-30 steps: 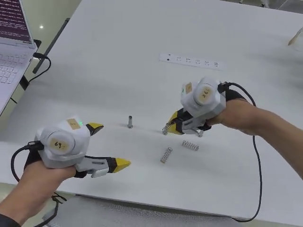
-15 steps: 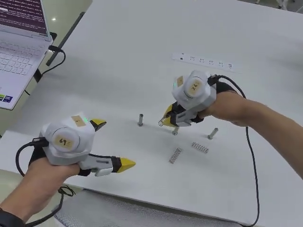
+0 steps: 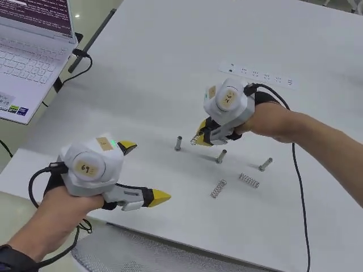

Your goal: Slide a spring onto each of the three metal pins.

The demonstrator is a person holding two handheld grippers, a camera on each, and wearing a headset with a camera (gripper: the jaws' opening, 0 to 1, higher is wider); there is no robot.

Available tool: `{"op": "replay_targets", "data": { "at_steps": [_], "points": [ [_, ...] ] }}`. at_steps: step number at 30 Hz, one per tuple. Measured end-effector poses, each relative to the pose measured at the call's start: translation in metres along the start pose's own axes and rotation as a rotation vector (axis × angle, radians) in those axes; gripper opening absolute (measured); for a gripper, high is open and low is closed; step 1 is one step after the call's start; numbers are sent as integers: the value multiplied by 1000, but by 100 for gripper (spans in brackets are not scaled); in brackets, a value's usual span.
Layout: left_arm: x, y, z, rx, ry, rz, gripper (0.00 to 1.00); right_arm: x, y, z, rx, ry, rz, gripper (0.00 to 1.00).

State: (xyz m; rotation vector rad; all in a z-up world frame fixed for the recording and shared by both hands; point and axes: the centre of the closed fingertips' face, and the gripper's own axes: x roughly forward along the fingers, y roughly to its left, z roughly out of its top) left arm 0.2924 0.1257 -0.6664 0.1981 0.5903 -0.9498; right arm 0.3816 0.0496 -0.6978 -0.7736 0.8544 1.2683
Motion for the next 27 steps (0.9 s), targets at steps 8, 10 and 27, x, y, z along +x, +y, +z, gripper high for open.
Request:
{"op": "replay_targets", "data": {
  "at_steps": [8, 10, 27],
  "points": [
    [2, 0, 3, -6, -9, -3, 80, 6, -9, 7, -12, 8, 10, 9],
    [2, 0, 2, -8, -9, -5, 80, 7, -9, 9, -14, 10, 14, 9],
    [0, 4, -3, -35, -7, 2, 79, 16, -8, 15, -42, 26, 44, 9]
  ]
}}
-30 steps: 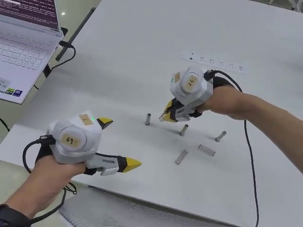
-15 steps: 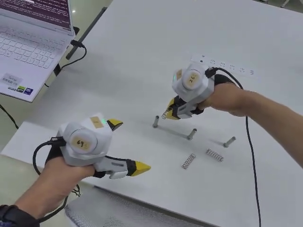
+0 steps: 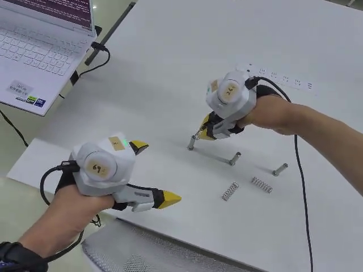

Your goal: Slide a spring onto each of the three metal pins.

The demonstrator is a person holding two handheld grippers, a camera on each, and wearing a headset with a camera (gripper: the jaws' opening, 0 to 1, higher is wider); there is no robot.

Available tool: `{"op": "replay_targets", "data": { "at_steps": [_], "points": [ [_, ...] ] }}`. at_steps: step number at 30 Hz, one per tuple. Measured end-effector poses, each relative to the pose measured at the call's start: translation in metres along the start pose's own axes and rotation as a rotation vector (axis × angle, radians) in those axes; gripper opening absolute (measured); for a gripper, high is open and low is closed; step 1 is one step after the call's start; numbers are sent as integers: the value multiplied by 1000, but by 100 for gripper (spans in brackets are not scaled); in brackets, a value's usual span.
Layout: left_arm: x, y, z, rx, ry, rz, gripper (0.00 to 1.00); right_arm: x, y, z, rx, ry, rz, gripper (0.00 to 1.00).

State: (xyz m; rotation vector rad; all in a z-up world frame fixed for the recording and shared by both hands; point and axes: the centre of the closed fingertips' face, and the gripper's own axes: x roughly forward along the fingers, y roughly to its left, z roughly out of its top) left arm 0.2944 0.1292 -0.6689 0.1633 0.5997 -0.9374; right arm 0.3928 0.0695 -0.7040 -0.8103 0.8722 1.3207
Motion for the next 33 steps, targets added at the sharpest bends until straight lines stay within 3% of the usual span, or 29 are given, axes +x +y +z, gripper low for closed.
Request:
{"op": "replay_targets", "data": {
  "at_steps": [33],
  "points": [
    [-1, 1, -9, -25, 8, -1, 79, 22, 1, 1, -41, 49, 37, 9]
  ]
}}
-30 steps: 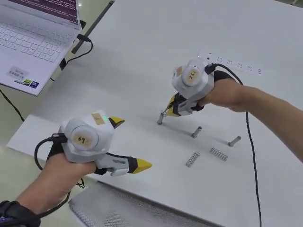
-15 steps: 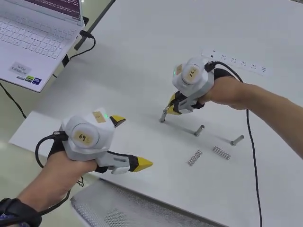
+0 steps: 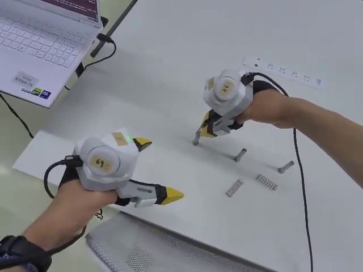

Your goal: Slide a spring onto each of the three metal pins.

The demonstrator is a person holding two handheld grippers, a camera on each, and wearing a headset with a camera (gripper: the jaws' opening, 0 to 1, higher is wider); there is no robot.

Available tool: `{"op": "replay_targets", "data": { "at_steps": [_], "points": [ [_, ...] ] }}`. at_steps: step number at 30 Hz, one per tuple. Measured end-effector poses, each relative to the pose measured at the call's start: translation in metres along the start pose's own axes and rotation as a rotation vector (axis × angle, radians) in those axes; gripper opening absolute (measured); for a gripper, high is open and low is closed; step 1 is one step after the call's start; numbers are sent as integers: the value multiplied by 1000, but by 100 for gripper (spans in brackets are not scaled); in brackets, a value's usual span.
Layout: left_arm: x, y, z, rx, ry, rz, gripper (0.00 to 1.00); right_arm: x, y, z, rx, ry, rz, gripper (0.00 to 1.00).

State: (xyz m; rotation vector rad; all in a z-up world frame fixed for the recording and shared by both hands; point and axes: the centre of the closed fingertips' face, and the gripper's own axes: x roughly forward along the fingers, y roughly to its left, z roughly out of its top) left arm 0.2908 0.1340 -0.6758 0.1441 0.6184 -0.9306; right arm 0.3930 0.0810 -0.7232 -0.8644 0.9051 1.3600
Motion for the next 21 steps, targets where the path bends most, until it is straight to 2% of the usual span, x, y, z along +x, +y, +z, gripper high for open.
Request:
{"op": "replay_targets", "data": {
  "at_steps": [21],
  "points": [
    [-1, 0, 1, -4, -4, 1, 79, 18, 1, -2, -8, 44, 15, 9]
  ]
}}
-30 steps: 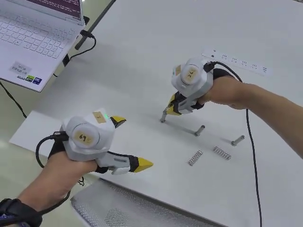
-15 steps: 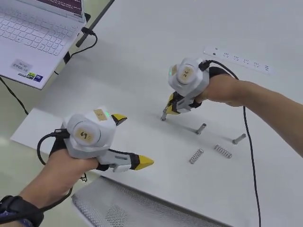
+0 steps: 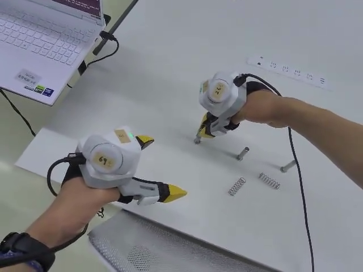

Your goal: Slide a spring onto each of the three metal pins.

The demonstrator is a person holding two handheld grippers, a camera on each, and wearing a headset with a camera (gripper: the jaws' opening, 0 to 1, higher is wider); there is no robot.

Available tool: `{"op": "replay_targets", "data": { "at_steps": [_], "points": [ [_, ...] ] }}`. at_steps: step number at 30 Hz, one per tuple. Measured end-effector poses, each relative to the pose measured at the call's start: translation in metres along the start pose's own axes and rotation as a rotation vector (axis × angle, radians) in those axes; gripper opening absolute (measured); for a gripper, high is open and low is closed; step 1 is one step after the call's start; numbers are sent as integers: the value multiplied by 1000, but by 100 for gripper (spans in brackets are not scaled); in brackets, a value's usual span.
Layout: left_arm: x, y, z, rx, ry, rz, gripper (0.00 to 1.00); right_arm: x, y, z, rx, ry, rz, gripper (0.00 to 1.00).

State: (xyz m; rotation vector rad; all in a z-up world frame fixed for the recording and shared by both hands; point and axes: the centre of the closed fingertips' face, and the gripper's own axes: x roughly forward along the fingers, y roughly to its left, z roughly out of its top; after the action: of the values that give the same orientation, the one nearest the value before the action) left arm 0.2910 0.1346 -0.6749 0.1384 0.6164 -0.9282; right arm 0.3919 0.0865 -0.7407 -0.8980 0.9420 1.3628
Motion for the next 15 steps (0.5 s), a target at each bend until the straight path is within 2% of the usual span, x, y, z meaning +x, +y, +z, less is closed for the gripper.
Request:
{"op": "replay_targets", "data": {
  "at_steps": [15],
  "points": [
    [-1, 3, 1, -2, 4, 5, 79, 13, -2, -6, -9, 37, 4, 9]
  ]
}}
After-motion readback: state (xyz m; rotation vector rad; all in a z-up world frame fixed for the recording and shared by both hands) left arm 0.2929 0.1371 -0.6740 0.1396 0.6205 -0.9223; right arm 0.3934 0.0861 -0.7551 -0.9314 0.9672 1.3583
